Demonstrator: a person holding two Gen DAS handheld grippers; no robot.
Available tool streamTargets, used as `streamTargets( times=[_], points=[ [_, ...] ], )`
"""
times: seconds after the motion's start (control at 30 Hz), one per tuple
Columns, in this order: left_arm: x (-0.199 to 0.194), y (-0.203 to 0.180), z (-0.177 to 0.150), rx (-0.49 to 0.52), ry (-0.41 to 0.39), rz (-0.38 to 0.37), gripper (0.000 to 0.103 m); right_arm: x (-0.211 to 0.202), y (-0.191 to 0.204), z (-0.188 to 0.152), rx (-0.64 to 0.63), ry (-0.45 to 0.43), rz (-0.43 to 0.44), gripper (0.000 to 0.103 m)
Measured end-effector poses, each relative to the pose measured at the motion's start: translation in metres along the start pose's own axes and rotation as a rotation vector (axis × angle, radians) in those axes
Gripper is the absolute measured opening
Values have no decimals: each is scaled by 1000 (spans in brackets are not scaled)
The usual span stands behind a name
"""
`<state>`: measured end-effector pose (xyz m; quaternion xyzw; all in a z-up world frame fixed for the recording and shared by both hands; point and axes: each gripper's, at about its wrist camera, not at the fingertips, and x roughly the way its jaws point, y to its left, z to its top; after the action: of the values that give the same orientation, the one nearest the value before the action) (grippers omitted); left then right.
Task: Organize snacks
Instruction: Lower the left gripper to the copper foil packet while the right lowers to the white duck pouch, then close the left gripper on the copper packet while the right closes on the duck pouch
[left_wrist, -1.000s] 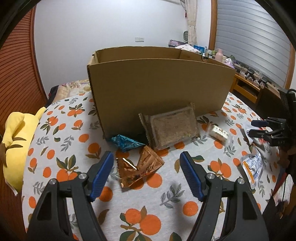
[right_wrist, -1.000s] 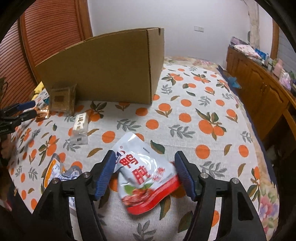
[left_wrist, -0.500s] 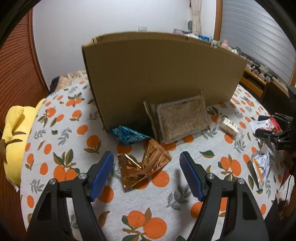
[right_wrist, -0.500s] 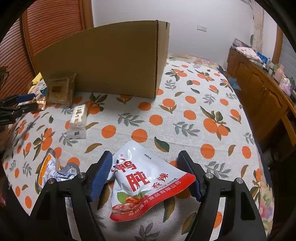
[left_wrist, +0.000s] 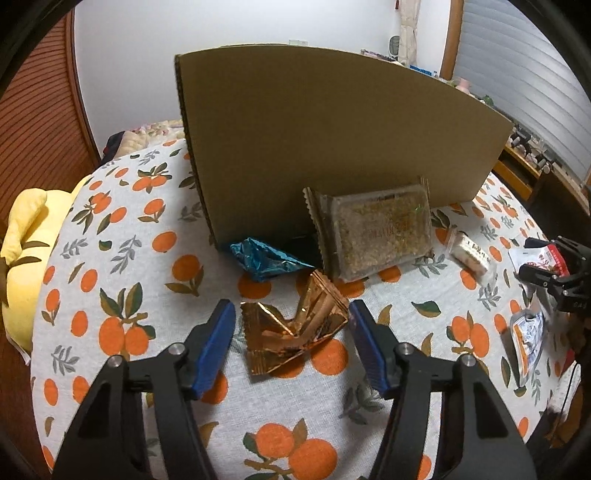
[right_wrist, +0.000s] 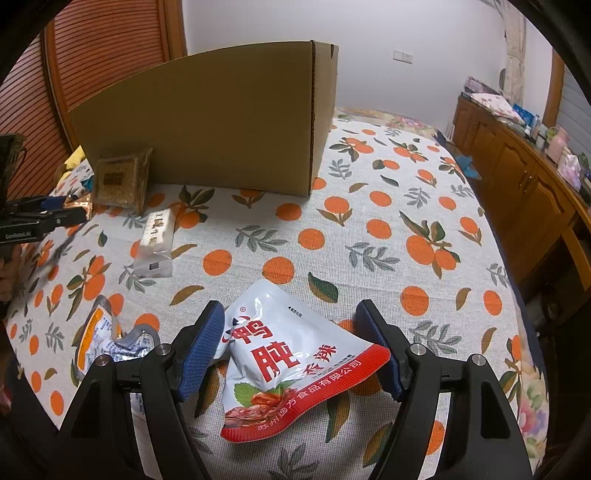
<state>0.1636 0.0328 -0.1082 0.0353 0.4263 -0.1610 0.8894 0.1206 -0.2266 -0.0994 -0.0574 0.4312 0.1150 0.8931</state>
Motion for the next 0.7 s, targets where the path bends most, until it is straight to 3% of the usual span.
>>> streamTargets(
  times=[0.13,0.2,0.27,0.7],
  points=[
    [-2,-4,-2,15,-5,8,43,0,0,0,0,0,0,76],
    [-4,-7,-3,34,-7,-3,27,0,-1,0,0,0,0,76],
    [-6,-13,-6,50,-9,-8,20,0,-1,-1,3,-4,2,76],
    [-49,-25,-18,27,-101,-97,19,-4,-2,-1,14,-4,26,75]
  ],
)
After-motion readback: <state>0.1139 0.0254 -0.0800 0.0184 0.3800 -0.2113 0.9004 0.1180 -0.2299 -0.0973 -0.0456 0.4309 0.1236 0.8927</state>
